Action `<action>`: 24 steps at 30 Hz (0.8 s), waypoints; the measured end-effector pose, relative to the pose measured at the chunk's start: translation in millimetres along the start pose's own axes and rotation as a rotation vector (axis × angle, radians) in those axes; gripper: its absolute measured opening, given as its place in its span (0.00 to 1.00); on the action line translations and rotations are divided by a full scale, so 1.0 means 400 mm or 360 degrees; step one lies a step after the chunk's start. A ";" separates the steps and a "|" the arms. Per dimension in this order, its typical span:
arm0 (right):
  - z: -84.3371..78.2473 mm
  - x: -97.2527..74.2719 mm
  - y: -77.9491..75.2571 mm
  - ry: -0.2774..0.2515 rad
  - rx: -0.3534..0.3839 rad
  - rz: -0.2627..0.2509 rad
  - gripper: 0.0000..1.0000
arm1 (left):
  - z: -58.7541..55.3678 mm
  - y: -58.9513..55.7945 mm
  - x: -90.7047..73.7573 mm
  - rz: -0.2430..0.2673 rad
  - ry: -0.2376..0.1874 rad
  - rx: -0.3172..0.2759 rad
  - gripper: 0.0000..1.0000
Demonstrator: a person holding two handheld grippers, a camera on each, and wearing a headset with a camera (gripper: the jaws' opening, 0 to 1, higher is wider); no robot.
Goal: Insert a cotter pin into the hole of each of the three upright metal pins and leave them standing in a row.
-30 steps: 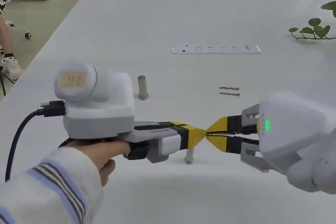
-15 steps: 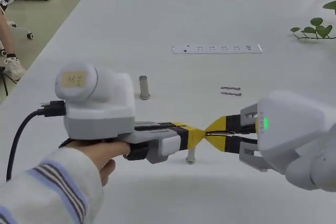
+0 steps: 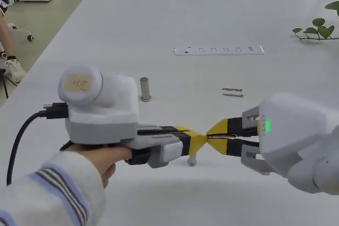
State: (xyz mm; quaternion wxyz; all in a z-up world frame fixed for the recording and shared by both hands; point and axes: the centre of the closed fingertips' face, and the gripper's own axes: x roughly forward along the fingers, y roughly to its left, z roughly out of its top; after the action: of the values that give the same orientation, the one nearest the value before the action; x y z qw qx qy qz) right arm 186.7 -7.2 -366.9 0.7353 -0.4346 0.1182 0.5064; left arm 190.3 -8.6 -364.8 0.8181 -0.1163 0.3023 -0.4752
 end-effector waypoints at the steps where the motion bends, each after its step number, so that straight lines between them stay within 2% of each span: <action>1: 0.000 0.000 0.000 0.0000 0.0001 -0.0001 0.00 | 0.000 0.000 0.000 0.0000 -0.0001 -0.0002 0.00; 9: 0.003 0.000 -0.001 -0.0010 0.0010 -0.0010 0.00 | 0.013 0.002 -0.001 0.0002 -0.0043 -0.0037 0.00; 24: 0.001 0.001 0.011 -0.0008 0.0030 -0.0008 0.00 | -0.004 -0.005 -0.004 -0.0004 -0.0001 -0.0025 0.00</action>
State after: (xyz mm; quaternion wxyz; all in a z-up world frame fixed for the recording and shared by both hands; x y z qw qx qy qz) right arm 183.1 -6.1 -369.1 0.7408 -0.4267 0.1200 0.5047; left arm 187.4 -8.2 -364.4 0.8167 -0.1232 0.3057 -0.4737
